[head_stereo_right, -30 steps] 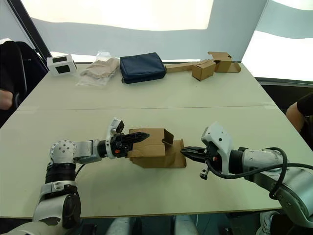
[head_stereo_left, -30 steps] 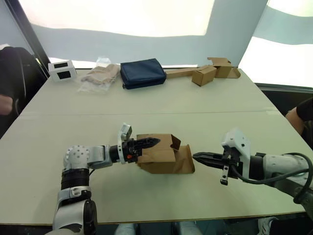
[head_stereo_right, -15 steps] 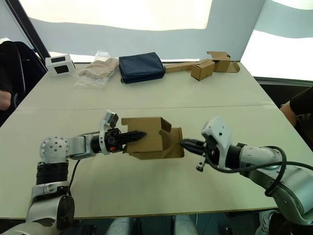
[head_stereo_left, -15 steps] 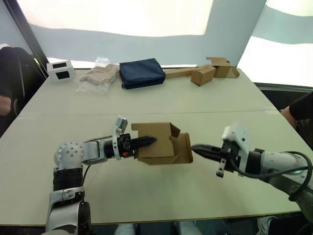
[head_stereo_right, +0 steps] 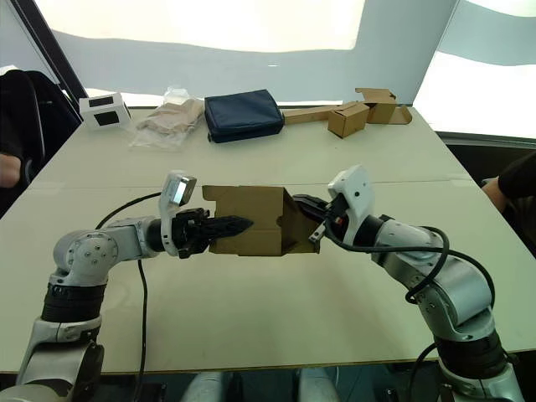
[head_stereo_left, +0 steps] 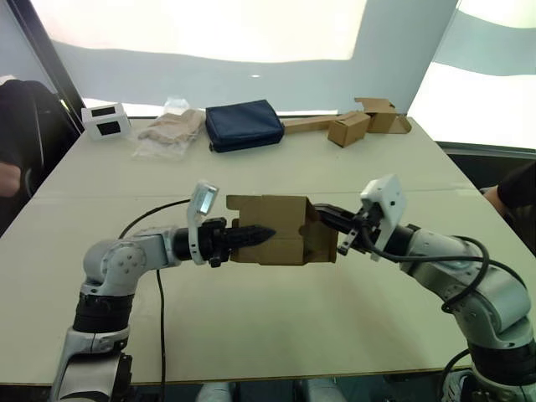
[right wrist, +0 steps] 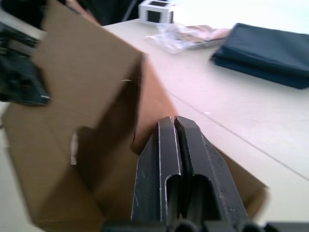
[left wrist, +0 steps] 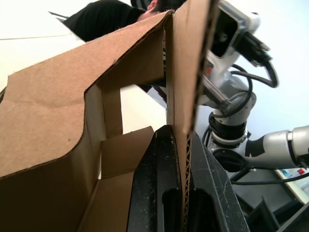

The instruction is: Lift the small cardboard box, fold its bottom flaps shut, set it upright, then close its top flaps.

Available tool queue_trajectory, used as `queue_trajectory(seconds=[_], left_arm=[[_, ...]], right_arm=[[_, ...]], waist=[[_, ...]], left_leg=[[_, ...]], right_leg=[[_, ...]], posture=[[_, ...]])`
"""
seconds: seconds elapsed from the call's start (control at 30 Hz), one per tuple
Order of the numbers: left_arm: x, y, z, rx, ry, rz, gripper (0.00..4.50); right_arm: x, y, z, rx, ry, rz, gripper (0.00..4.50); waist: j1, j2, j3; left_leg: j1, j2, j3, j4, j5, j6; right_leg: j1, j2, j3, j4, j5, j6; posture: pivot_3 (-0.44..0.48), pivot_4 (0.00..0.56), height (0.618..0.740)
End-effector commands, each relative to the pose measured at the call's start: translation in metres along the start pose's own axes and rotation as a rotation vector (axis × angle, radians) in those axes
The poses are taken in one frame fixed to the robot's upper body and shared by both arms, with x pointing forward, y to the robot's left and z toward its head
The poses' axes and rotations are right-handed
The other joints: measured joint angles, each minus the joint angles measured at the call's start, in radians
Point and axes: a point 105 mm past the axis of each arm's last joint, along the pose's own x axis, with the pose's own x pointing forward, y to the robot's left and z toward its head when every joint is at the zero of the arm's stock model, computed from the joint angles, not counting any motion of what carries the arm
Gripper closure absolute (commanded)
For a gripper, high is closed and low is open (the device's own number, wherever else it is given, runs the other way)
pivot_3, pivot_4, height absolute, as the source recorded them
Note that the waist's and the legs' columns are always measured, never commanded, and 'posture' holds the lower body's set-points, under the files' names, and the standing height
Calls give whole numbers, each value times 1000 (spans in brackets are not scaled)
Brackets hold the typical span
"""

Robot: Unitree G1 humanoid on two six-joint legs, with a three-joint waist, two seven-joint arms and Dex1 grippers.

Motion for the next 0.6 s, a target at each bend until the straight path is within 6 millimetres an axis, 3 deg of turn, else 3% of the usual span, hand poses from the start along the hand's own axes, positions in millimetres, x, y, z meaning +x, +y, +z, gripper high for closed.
queue_trajectory(seconds=[0.03,0.6], left_arm=[[2,-7,4,51,11,-31,4471],[0,-17,-3,-2,41,-93,4471]], right_arm=[[5,13,15,-38,-51,57,4500],[15,13,21,-99,-76,57,4500]], waist=[[0,0,0],[0,0,0]], left_leg=[[0,0,0,0,0,0],[0,0,0,0,0,0]], right_leg=[[0,0,0,0,0,0],[0,-1,0,0,0,0]], posture=[[0,150,740],[0,150,740]])
